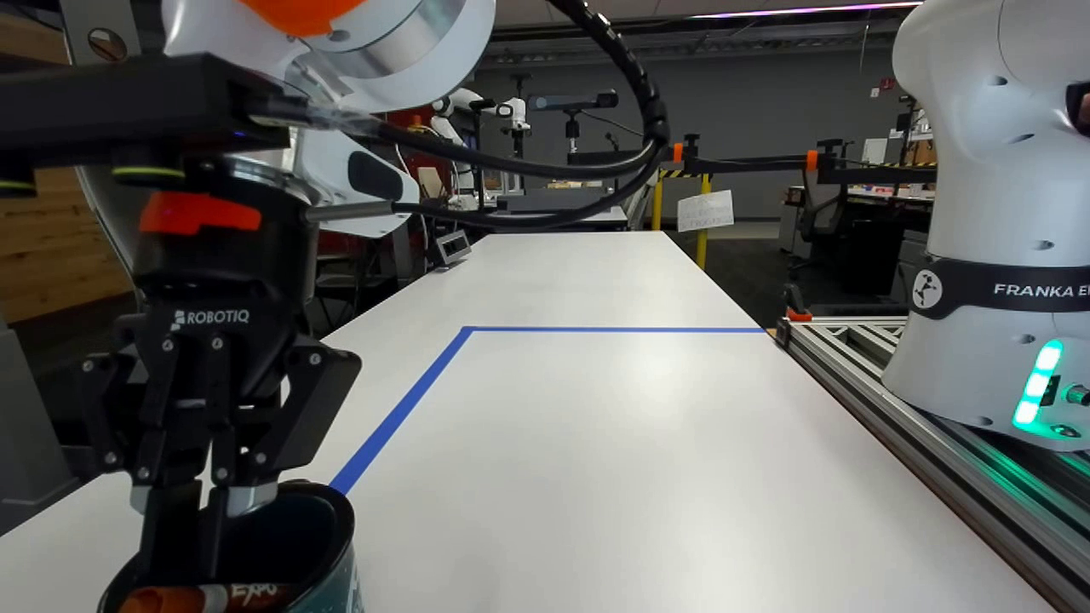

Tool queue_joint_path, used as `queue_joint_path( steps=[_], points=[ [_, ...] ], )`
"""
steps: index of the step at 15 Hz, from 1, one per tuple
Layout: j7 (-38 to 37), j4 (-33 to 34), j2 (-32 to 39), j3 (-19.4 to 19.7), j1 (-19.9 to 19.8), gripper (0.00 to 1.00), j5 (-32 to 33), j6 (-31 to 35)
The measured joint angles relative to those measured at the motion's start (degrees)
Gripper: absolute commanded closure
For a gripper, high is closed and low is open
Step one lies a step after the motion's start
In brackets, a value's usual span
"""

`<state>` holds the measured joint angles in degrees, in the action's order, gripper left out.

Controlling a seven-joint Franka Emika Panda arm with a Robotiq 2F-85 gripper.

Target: Move the sharpie to the table

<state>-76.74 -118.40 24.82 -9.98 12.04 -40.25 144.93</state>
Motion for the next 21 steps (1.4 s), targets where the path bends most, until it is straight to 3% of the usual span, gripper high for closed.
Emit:
queue_joint_path(
  steps=[8, 14, 21],
  points=[
    [-0.5, 0.0, 1.1, 0.0, 0.1, 0.71, 0.0, 0.0],
    [-0.6, 0.4, 1.9, -0.1, 0.1, 0.66, 0.0, 0.0],
    [-0.6, 1.9, 3.4, -0.1, 0.1, 0.77, 0.0, 0.0]
  ],
)
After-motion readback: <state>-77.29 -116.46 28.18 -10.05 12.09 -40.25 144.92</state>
